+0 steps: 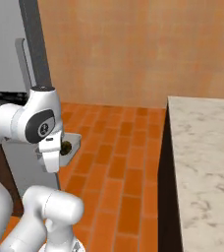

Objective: Take the meat container that has the chicken drumstick and place it on the second highest rack of the freezer. Then take the vegetable container that has the sweet potato and bell pepper and place it on the highest rack of the freezer.

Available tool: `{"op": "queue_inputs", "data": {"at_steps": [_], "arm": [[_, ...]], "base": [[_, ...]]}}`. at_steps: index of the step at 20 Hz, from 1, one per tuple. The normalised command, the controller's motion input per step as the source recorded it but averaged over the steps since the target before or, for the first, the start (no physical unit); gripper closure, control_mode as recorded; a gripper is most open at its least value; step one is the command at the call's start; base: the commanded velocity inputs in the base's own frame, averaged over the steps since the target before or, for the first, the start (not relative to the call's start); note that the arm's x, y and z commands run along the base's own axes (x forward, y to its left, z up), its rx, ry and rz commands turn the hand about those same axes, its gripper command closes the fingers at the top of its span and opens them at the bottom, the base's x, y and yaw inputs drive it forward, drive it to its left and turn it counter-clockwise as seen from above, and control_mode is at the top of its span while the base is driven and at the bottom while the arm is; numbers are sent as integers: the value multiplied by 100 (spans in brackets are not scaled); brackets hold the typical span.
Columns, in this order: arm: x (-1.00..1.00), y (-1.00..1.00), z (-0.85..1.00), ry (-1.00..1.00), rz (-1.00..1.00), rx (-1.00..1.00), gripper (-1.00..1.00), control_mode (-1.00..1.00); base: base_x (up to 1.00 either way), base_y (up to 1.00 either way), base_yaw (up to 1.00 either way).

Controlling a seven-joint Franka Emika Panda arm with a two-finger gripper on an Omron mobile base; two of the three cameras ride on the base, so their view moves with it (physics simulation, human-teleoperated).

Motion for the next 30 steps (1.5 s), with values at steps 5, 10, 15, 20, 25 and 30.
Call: {"op": "queue_inputs", "data": {"at_steps": [5, 10, 15, 20, 25, 30], "arm": [[0, 0, 0, 0, 0, 0, 100, 100], [0, 0, 0, 0, 0, 0, 100, 100], [0, 0, 0, 0, 0, 0, 100, 100], [0, 0, 0, 0, 0, 0, 100, 100], [0, 0, 0, 0, 0, 0, 100, 100], [0, 0, 0, 0, 0, 0, 100, 100]], "base": [[96, -12, 2], [76, -63, 9], [92, -24, 14], [100, -1, 8], [100, -10, 6], [95, -2, 13]]}}
